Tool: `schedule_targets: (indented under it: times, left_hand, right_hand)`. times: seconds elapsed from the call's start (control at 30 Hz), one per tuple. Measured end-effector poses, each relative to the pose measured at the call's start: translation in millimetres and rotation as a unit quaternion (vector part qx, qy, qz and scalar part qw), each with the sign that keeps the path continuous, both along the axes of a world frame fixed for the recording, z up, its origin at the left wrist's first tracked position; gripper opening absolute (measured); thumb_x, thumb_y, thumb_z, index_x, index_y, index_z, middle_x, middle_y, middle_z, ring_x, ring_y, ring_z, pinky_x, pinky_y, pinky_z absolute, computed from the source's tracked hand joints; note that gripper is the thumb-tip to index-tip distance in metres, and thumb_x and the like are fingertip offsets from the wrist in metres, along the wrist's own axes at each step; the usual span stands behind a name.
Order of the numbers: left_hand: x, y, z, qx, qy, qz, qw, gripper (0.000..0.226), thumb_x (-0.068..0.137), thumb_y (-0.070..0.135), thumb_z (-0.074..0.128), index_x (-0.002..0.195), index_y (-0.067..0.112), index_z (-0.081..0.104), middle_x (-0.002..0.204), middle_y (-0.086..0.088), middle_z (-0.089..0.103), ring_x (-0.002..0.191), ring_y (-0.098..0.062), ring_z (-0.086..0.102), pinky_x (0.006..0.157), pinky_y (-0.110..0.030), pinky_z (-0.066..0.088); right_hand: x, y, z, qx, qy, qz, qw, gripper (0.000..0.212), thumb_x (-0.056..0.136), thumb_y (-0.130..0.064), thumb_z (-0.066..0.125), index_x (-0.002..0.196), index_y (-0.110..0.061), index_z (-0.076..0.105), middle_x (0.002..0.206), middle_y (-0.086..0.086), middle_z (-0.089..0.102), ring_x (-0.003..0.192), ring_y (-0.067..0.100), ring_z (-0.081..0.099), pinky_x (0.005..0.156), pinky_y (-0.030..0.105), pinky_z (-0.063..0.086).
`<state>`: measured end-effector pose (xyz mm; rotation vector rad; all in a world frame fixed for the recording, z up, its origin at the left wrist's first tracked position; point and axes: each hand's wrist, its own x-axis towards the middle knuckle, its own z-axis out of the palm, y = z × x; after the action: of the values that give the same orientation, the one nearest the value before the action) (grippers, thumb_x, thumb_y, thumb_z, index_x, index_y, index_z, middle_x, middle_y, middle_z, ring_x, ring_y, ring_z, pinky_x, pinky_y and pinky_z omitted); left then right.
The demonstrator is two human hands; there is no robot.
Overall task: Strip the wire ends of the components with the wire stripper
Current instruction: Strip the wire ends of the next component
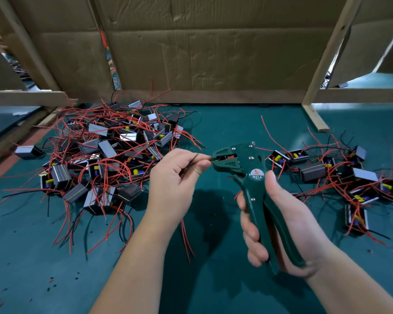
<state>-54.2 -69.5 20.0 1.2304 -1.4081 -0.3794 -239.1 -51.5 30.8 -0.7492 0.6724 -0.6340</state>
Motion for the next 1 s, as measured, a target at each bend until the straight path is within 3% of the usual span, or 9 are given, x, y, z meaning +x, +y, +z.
schedule_targets:
  times: [0.1, 0.17, 0.33, 0.4, 0.47, 0.6, 0.7, 0.83, 1.0]
  left_hand:
    - [-5.3, 0.3, -2.8, 0.061, -0.054, -0.050, 0.995, 0.031, 0.097, 0.015, 0.049, 0.127, 0.015, 0.059, 0.100, 0.005, 0.053, 0.094, 0.011, 0.048, 0.087, -0.003, 0.032]
    - [-9.7, 1.8, -2.6, 0.090, -0.044, -0.073, 0.992, 0.037, 0.100, 0.017, 0.039, 0.136, 0.016, 0.048, 0.106, 0.003, 0.045, 0.100, 0.013, 0.041, 0.093, -0.001, 0.025]
    - [-8.3, 2.9, 2.2, 0.066, -0.020, -0.044, 0.997, 0.032, 0.102, 0.012, 0.037, 0.104, 0.034, 0.060, 0.103, 0.005, 0.047, 0.092, 0.007, 0.047, 0.088, -0.007, 0.033]
    - [-7.2, 2.6, 2.7, 0.067, -0.010, -0.052, 0.996, 0.033, 0.102, 0.016, 0.035, 0.102, 0.038, 0.060, 0.099, 0.009, 0.050, 0.085, 0.005, 0.049, 0.084, -0.010, 0.036]
    - [-7.7, 3.1, 2.6, 0.087, 0.030, -0.088, 0.992, 0.031, 0.102, 0.020, 0.035, 0.099, 0.035, 0.062, 0.096, 0.008, 0.059, 0.085, 0.002, 0.054, 0.082, -0.011, 0.039]
    - [-7.1, 4.8, 2.7, 0.123, 0.069, -0.142, 0.980, 0.033, 0.095, 0.028, 0.036, 0.086, 0.024, 0.067, 0.084, -0.013, 0.061, 0.083, -0.024, 0.056, 0.080, -0.035, 0.042]
    - [-8.3, 6.5, 8.0, 0.105, 0.083, -0.162, 0.978, 0.031, 0.091, 0.019, 0.035, 0.073, 0.013, 0.059, 0.081, -0.013, 0.054, 0.084, -0.027, 0.050, 0.080, -0.026, 0.037]
    - [-13.2, 5.9, 10.9, 0.058, 0.178, -0.121, 0.975, 0.028, 0.100, 0.017, 0.032, 0.080, 0.011, 0.050, 0.067, 0.000, 0.045, 0.069, -0.025, 0.052, 0.067, -0.016, 0.044]
    - [-11.2, 5.3, 12.5, 0.052, 0.231, -0.080, 0.968, 0.030, 0.105, 0.018, 0.027, 0.093, 0.012, 0.053, 0.060, 0.002, 0.045, 0.052, -0.019, 0.045, 0.052, -0.022, 0.042]
  right_hand:
    - [1.4, -2.2, 0.6, 0.007, 0.026, -0.046, 0.999, 0.057, 0.071, -0.069, 0.051, 0.073, -0.012, 0.058, 0.052, 0.012, 0.042, 0.030, 0.021, 0.038, 0.040, 0.026, 0.039]
    - [-0.9, -2.8, 1.0, 0.006, 0.028, -0.050, 0.998, 0.056, 0.072, -0.068, 0.051, 0.073, -0.013, 0.058, 0.052, 0.012, 0.042, 0.030, 0.021, 0.038, 0.039, 0.026, 0.039]
    - [-1.3, -2.8, 1.1, 0.003, 0.020, -0.048, 0.999, 0.055, 0.074, -0.068, 0.050, 0.071, -0.013, 0.058, 0.052, 0.011, 0.042, 0.030, 0.020, 0.037, 0.040, 0.026, 0.038]
    - [-1.5, -3.4, 1.5, 0.004, 0.019, -0.056, 0.998, 0.055, 0.075, -0.067, 0.049, 0.072, -0.012, 0.058, 0.052, 0.011, 0.042, 0.030, 0.021, 0.037, 0.039, 0.025, 0.038]
    - [-3.3, -4.8, 3.1, 0.005, 0.017, -0.071, 0.997, 0.054, 0.076, -0.065, 0.049, 0.074, -0.011, 0.057, 0.052, 0.010, 0.042, 0.030, 0.021, 0.037, 0.038, 0.025, 0.038]
    - [-5.1, -5.9, 5.1, 0.004, 0.008, -0.081, 0.997, 0.054, 0.077, -0.063, 0.049, 0.074, -0.010, 0.057, 0.052, 0.010, 0.042, 0.028, 0.020, 0.037, 0.036, 0.025, 0.037]
    - [-4.6, -5.0, 5.1, -0.002, -0.016, -0.071, 0.997, 0.053, 0.079, -0.063, 0.047, 0.073, -0.012, 0.059, 0.052, 0.009, 0.042, 0.028, 0.019, 0.037, 0.036, 0.025, 0.038]
    - [-6.9, -4.3, 3.6, -0.041, -0.028, -0.049, 0.998, 0.048, 0.084, -0.059, 0.051, 0.075, -0.012, 0.060, 0.052, 0.010, 0.044, 0.030, 0.021, 0.040, 0.040, 0.026, 0.041]
    - [-7.1, -5.4, 0.4, -0.071, 0.012, -0.050, 0.996, 0.048, 0.079, -0.059, 0.055, 0.079, -0.011, 0.061, 0.059, 0.017, 0.048, 0.037, 0.026, 0.046, 0.045, 0.034, 0.045]
